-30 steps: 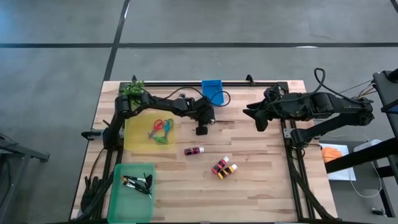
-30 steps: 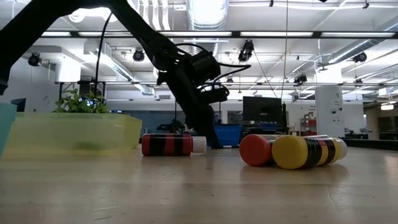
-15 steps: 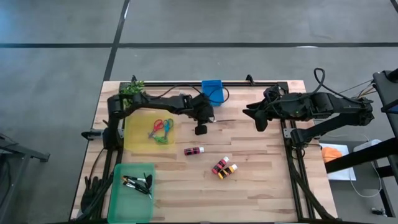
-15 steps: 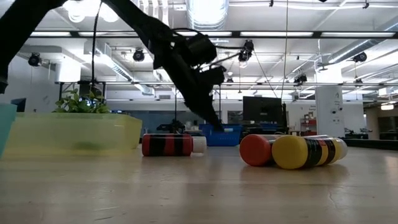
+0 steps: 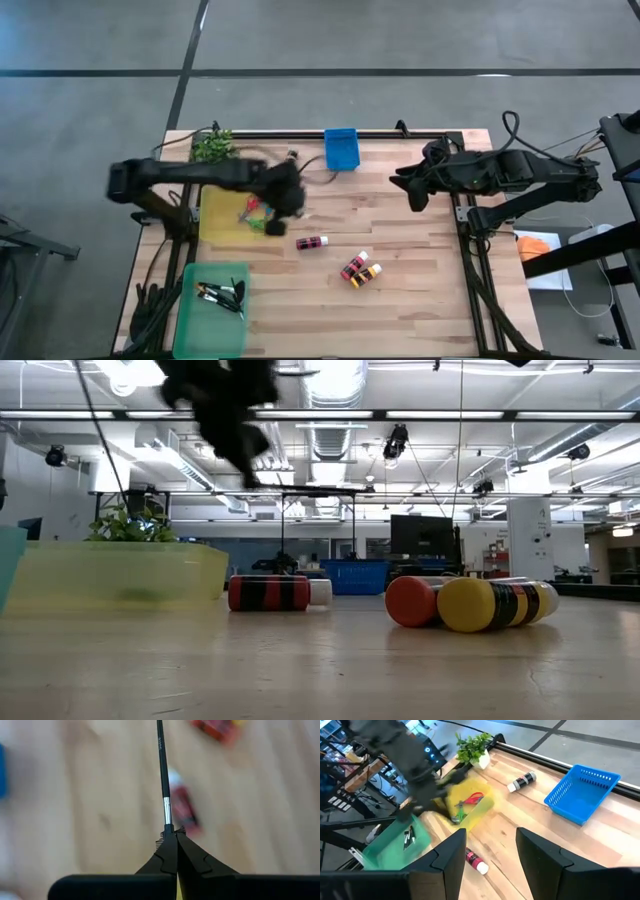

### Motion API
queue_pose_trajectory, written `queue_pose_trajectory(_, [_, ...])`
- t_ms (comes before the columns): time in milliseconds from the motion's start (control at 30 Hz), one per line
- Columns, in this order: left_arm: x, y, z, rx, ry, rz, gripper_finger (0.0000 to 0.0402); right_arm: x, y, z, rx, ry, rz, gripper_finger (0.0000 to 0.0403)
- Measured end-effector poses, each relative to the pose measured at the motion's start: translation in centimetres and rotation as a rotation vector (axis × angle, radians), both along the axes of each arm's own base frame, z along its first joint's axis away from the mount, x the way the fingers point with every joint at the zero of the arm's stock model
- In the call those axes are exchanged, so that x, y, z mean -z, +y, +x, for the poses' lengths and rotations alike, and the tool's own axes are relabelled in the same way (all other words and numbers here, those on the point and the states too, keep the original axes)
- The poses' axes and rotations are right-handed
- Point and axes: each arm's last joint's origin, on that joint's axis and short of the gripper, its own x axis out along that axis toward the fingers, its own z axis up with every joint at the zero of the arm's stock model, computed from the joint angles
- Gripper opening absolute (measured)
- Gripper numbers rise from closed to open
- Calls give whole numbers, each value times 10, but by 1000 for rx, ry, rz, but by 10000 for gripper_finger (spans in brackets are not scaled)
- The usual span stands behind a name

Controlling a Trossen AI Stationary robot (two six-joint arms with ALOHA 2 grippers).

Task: Pick & Place Paint Supplies
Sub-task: Put the black paint brush into the blue bin, then put the red paint bottle into the blue bin

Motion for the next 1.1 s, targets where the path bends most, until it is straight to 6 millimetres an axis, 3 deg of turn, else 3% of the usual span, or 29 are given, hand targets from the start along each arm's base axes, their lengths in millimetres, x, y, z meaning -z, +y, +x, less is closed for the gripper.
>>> queue_pose_trajectory(267, [-7, -75, -117, 76, 15, -226, 0, 0, 0, 1, 11, -17, -4, 171])
queue_pose_trajectory(367, [0, -94, -154, 74, 54, -327, 0, 0, 0, 1, 15, -20, 4, 171])
queue_pose_trajectory(500, [17, -110, -190, 73, 155, -385, 0, 0, 0, 1, 23, -25, 17, 171])
queue_pose_trajectory(633, [37, -120, -213, 78, 257, -390, 0, 0, 0, 2, 32, -31, 32, 171])
queue_pose_trajectory(800, [53, -125, -224, 53, 308, -359, 7, 2, 0, 5, 39, -28, 39, 171])
queue_pose_trajectory(1100, [64, -124, -224, -18, 342, -313, 97, 7, 2, 18, 46, -18, 56, 171])
